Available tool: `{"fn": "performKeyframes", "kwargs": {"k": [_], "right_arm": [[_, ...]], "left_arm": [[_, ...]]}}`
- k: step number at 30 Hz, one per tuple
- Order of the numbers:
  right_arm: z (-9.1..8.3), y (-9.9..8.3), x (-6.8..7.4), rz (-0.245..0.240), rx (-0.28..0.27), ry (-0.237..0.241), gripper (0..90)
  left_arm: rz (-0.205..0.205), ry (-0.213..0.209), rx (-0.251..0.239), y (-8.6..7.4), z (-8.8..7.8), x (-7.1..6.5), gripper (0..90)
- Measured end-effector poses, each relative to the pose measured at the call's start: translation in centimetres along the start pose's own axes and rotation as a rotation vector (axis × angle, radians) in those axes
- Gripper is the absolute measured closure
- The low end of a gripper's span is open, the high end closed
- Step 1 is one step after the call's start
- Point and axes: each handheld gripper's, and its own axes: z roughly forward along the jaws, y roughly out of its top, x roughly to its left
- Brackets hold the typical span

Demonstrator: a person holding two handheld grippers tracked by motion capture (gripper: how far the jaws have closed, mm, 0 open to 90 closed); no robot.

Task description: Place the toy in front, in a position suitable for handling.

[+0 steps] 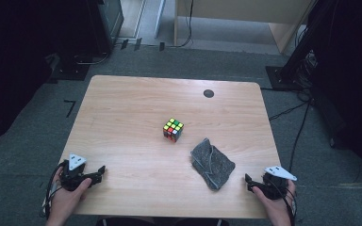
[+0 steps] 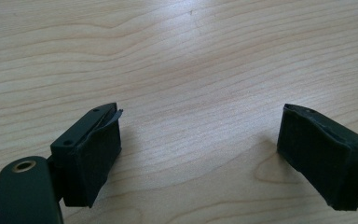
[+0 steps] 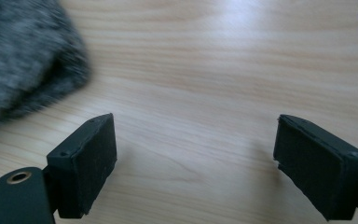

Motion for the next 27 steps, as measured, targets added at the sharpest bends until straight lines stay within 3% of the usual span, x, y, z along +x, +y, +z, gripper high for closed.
{"fn": "performKeyframes", "kwargs": {"k": [5,6,10,16,21,23,27], "right_arm": [[-0.5,1.1,2.3,-0.022,-0.055,0.024,13.6],[-0.8,1.8,3.6,-0.036,-0.089,0.043,13.7],[-1.2,3.1,6.0,-0.046,-0.136,0.106,14.4],[-0.8,4.3,9.2,-0.086,-0.161,0.186,17.9],[-0.1,4.5,10.6,-0.088,-0.158,0.231,22.5],[0.3,4.5,11.0,-0.09,-0.153,0.241,25.7],[1.2,4.1,11.2,-0.091,-0.125,0.241,40.2]], "left_arm": [[0.0,0.0,0.0,0.0,0.0,0.0,13.2],[0.001,-0.001,-0.001,0.1,0.1,0.0,13.1],[0.002,-0.002,0.001,0.2,0.1,-0.1,12.9],[0.002,-0.002,0.001,0.2,0.1,-0.1,12.9],[0.005,-0.005,0.009,0.2,0.2,-0.1,11.4],[-0.012,0.01,0.01,0.4,0.2,-0.1,11.1],[-0.02,-0.043,-0.014,1.0,0.3,-0.7,9.2]]}}
